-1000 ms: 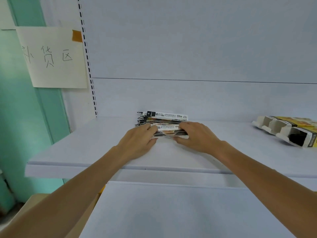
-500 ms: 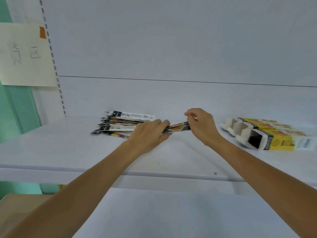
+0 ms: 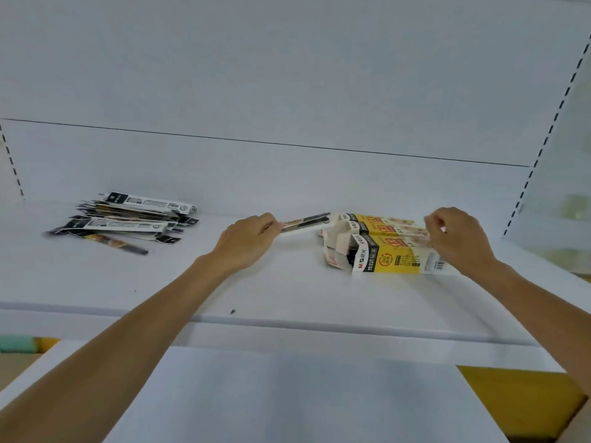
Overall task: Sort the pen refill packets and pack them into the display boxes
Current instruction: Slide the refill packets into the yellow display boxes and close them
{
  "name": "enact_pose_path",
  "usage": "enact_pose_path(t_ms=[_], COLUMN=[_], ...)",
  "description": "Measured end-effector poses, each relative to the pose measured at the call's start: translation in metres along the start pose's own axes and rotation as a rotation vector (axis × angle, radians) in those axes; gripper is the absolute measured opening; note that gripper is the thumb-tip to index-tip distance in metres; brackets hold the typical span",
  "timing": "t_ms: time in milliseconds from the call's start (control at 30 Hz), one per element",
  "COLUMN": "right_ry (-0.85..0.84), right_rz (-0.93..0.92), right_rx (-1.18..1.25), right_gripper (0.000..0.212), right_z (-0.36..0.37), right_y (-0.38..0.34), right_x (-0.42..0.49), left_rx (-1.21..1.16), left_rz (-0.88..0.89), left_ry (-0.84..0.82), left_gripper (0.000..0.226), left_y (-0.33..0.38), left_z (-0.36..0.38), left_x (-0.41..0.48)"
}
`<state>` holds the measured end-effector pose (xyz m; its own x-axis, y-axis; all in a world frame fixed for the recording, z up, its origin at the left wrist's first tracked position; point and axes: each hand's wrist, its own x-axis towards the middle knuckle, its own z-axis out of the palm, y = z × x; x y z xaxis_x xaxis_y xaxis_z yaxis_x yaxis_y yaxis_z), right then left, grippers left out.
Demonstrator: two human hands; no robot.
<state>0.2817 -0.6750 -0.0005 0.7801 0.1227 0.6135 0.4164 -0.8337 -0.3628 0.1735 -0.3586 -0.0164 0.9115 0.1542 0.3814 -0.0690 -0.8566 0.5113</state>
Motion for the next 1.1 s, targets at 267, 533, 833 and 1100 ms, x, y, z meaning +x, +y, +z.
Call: enact_pose_path(t_ms=[267, 533, 833, 1100], right_ry=[-0.123, -0.089, -0.016, 0.007], right_rz=[0.024, -0.078, -0.039, 0.006], right_rx=[-0.105, -0.118, -0.078, 0.021], right_gripper=[0.03, 0.015, 0.019, 0.027], right_z=[0.022, 0.028, 0.032, 0.033], right_y=[0.04, 0.047, 0.045, 0.04], right_x=[0.007, 0.008, 0.004, -0.001], left_rx=[0.034, -0.19, -0.095, -0.171], left_rz=[-0.066, -0.21, -0.181, -0.141], left_ry=[-0.131, -0.156, -0.215, -0.213], left_gripper=[0.014, 0.018, 0.014, 0.015], left_y=[0.023, 0.025, 0.028, 0.04], left_z=[0.019, 0.031, 0.031, 0.031], left_x=[0.002, 0.003, 0.004, 0.0])
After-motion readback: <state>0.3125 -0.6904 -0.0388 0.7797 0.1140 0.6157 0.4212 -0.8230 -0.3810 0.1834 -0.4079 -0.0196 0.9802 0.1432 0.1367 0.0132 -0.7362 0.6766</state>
